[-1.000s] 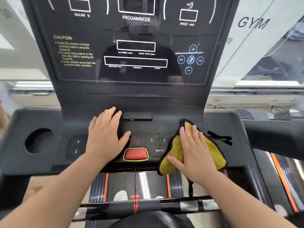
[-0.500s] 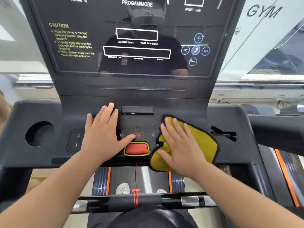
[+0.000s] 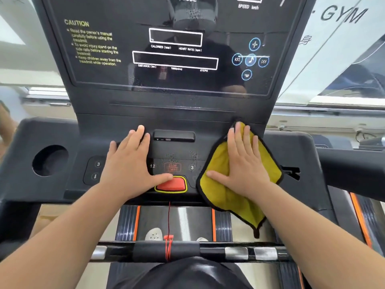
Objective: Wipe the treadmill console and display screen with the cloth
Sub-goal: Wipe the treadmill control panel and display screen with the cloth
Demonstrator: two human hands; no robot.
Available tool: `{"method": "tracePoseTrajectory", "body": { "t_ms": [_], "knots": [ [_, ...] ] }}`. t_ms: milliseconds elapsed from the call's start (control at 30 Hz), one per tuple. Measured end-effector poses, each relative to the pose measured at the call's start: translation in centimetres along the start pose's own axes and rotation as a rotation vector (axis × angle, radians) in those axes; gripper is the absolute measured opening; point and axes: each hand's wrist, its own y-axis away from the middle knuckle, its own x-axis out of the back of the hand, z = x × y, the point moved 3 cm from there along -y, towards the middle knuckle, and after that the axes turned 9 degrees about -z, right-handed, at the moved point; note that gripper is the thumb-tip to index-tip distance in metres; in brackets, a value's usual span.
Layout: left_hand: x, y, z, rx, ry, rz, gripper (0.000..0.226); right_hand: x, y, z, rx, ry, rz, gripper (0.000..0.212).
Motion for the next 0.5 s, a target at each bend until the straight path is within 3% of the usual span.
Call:
{"method": "tracePoseTrajectory", "body": {
  "t_ms": [167, 267, 500],
  "knots": [
    [-0.1, -0.1, 0.4, 0.006, 0.011, 0.004, 0.139, -3.2, 5.2, -1.9, 0.311, 0.178, -0.017, 0.100],
    [-0.2, -0.1, 0.7, 0.013, 0.044, 0.011, 0.137, -4.1, 7.0, -0.6, 0.409, 0.151, -0.006, 0.096],
    [0.1, 0.0, 1.0, 0.022, 0.021, 0.018, 0.134, 0.2, -0.5, 2.4, 0.222, 0.104, -0.025, 0.104]
  ]
}}
